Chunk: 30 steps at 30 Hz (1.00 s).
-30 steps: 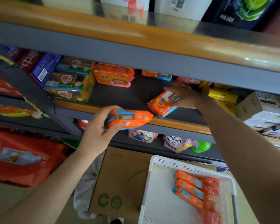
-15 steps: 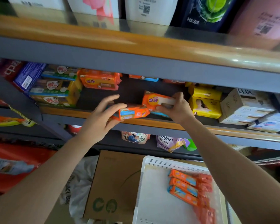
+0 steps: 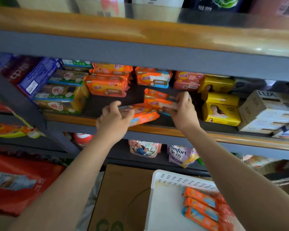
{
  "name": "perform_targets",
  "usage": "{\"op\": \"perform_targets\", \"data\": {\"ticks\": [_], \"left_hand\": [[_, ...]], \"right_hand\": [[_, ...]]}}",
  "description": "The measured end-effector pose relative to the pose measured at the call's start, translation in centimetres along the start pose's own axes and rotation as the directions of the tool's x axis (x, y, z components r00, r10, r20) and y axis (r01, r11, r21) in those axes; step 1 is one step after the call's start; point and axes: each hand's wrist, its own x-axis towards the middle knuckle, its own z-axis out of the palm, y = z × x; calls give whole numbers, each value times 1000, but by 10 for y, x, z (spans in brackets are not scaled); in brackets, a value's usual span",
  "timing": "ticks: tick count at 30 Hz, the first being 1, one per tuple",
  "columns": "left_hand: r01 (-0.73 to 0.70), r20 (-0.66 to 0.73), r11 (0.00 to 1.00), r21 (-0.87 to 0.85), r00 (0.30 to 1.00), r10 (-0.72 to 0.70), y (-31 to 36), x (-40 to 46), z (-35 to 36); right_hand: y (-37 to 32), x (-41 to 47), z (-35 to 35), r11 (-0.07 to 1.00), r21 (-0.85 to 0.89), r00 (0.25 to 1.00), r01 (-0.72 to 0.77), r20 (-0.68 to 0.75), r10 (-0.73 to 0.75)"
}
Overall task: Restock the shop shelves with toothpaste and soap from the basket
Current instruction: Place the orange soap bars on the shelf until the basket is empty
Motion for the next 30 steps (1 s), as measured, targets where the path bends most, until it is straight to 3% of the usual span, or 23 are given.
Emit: {"op": "perform_targets", "data": {"ticks": [5, 7, 10, 14, 21, 25, 28, 30], "left_hand": [[85, 25, 974, 212, 995, -92, 2, 4, -10], [33, 62, 996, 79, 997, -38, 1, 6, -14], [-184, 45, 968, -170, 980, 194, 3, 2, -16], [-422, 57, 897, -128, 900, 432, 9, 9, -18], [-533, 62, 827, -180, 833, 550, -1, 38, -11], [-453, -61, 759, -467, 873, 484, -5, 48, -18], [-539, -130, 756, -370, 836, 533, 5, 55, -33], [-594, -17, 788, -162, 800, 600, 17, 55, -36]], "right_hand": [[-5, 3, 0, 997, 79, 997, 8, 77, -14], [-6, 8, -2, 994, 104, 994, -46, 106, 35], [-2, 19, -6, 983, 138, 987, -124, 123, 108], [6, 26, -7, 982, 142, 990, -124, 80, 114], [9, 29, -6, 987, 142, 995, -79, 79, 68], [6, 29, -8, 981, 170, 994, -91, 68, 80], [4, 31, -10, 954, 266, 990, -138, 52, 129], [4, 34, -9, 949, 282, 990, -143, 43, 137]]}}
